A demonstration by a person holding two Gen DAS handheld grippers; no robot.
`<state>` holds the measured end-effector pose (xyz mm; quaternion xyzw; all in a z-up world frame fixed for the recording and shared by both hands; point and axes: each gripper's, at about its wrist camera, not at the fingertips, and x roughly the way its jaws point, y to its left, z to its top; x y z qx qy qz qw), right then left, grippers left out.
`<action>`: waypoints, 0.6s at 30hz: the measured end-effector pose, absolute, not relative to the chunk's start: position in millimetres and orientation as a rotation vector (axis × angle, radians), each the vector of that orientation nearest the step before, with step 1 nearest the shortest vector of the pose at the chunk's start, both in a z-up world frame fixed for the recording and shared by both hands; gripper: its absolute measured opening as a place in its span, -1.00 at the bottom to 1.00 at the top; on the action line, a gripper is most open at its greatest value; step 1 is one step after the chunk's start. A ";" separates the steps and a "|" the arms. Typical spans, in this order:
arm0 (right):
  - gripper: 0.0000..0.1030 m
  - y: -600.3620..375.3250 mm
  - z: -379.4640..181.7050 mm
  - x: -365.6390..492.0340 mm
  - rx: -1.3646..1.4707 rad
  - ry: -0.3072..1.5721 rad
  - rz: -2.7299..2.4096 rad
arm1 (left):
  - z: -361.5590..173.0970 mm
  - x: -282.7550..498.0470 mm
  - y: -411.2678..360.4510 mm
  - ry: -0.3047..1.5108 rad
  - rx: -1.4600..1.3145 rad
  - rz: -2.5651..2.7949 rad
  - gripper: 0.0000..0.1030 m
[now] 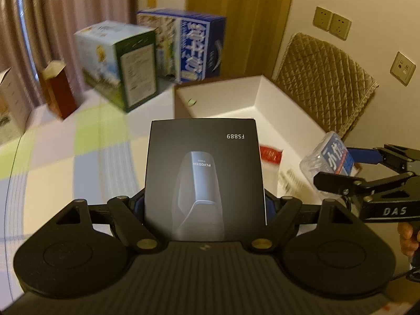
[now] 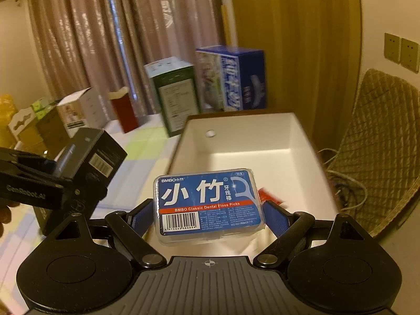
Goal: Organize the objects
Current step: 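Carry the black box and the blue floss box over the brown box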
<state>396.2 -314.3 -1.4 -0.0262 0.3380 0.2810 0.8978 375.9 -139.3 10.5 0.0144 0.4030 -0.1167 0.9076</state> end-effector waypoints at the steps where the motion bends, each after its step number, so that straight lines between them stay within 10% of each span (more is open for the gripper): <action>1: 0.65 -316.8 -3.1 405.1 -0.058 0.700 0.573 | 11.6 383.5 -145.3 0.831 0.032 -0.245 0.49; 18: 0.65 -314.9 -55.3 532.5 -0.223 0.755 0.594 | -29.5 530.8 -229.5 0.938 0.105 -0.249 0.49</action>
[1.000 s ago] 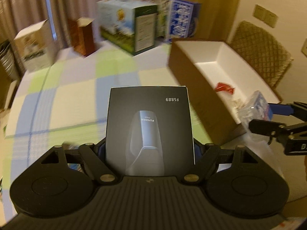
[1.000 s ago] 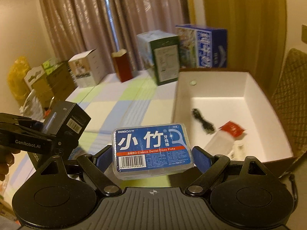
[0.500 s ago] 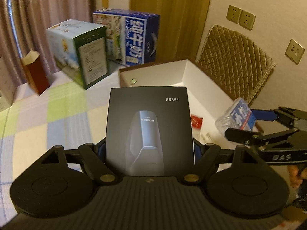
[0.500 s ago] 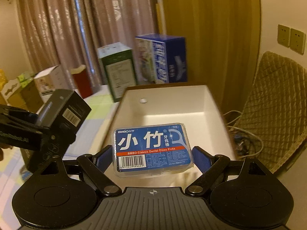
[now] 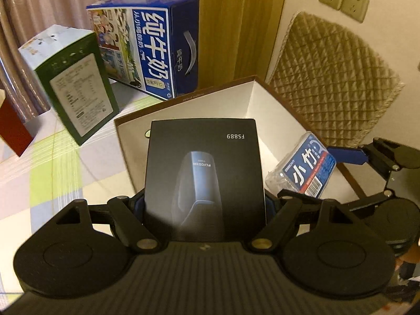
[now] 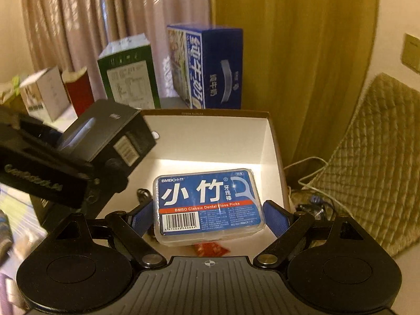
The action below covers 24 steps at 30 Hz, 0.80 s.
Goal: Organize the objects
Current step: 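Carry the black box and the blue floss box over the brown box, then open the left tool releasing the black box while the right tool releases the floss box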
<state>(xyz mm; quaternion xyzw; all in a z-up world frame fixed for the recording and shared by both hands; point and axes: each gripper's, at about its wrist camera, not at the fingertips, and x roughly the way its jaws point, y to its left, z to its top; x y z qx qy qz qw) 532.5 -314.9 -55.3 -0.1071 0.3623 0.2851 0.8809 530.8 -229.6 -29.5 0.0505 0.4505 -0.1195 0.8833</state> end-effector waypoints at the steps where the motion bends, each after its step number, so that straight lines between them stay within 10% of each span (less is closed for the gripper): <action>1: 0.65 -313.6 -57.9 537.6 -0.241 0.756 0.600 | -33.3 537.0 -231.9 0.946 0.111 -0.245 0.49; 24: 0.65 -295.8 -79.1 589.6 -0.390 0.766 0.651 | -82.8 617.6 -255.0 1.039 0.176 -0.183 0.63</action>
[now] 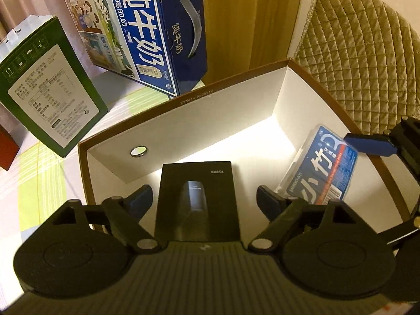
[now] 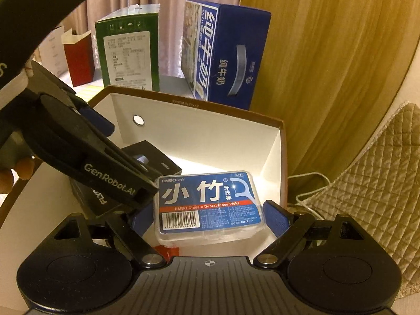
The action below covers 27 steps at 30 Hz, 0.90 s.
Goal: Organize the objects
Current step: 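Open the left tool releasing the black box while the right tool releases the floss box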
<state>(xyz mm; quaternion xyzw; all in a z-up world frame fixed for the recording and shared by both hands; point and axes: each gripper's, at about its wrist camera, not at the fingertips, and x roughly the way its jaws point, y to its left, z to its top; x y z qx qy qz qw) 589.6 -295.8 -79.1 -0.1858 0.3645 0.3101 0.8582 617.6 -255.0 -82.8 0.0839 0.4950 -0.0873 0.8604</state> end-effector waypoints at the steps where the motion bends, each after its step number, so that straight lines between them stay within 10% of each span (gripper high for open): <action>1: 0.65 -295.0 -79.2 589.8 -0.394 0.762 0.654 | -82.4 617.8 -254.3 1.038 0.176 -0.182 0.64; 27: 0.80 -329.8 -53.2 534.3 -0.208 0.785 0.624 | -51.2 559.1 -236.2 1.006 0.120 -0.243 0.71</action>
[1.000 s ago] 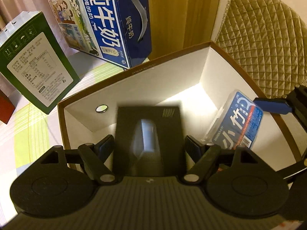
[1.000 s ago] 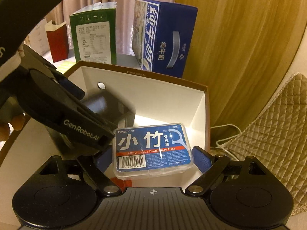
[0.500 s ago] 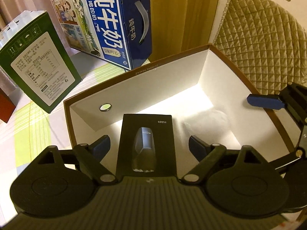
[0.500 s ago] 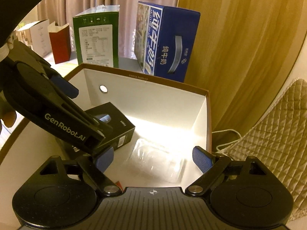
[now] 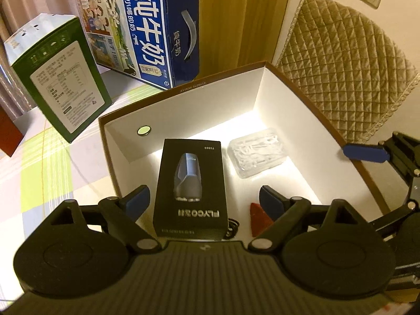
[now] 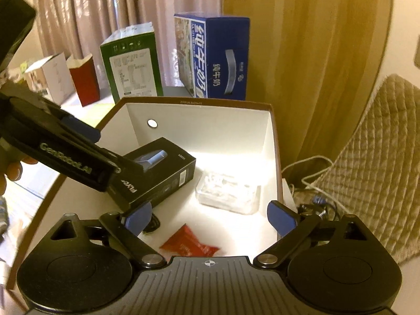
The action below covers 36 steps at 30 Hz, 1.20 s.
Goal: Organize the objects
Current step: 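Open the left tool releasing the black box while the right tool releases the floss box, then withdraw both tools from the brown box back over the table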
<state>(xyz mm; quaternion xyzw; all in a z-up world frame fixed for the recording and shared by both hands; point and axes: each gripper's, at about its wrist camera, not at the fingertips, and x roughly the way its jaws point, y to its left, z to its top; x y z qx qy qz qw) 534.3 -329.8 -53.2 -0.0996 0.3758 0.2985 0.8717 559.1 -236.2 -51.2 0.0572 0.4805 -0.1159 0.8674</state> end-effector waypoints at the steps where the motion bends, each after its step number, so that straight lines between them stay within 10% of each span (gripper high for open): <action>1: 0.80 -331.4 -52.0 530.7 -0.199 0.787 0.621 | -48.8 555.4 -235.3 1.003 0.115 -0.244 0.72; 36: 0.84 -329.9 -13.6 385.6 -0.015 0.784 0.531 | -7.2 384.4 -163.6 0.966 0.002 -0.247 0.80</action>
